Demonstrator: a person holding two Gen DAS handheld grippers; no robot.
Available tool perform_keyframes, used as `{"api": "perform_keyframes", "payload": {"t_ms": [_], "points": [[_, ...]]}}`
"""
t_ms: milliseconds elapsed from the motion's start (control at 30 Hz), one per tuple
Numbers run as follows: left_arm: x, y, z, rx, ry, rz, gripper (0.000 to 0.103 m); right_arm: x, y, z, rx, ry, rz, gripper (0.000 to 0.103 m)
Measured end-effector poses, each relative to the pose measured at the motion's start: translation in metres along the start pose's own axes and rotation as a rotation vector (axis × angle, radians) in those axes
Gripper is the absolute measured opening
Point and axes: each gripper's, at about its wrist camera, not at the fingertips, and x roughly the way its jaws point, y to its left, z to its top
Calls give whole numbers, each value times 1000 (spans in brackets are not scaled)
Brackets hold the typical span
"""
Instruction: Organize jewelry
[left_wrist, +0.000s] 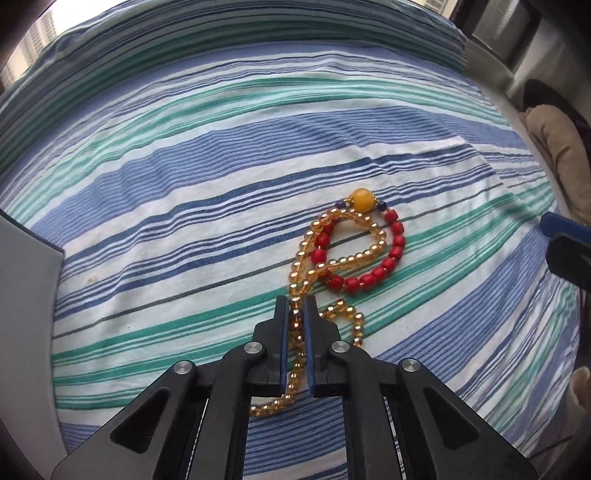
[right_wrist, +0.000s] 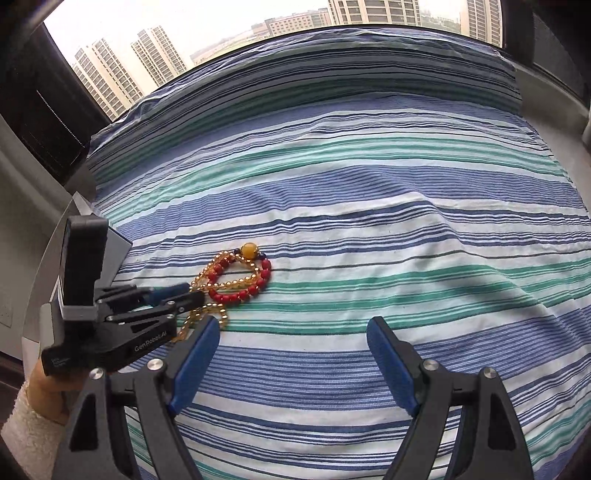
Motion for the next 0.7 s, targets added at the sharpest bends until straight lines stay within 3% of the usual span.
{"api": "perform_keyframes", "payload": {"t_ms": [200,300,467,633,700], "points": [[-33,21,-19,-45,-39,-12,6,12,4,30,26,5,38,82],[-41,40,-30,-71,-41,7,6,43,15,46,-6,70,55,64],[-53,62,-48,-108,-41,26,6,104,47,59,-167,171,11,43],[-61,77,-65,-129,-39,23,6,130,66,57,-287,171,-25,41],[-63,81,-74,-137,-36,12,6,127,69,55,-287,181,12,17]]}}
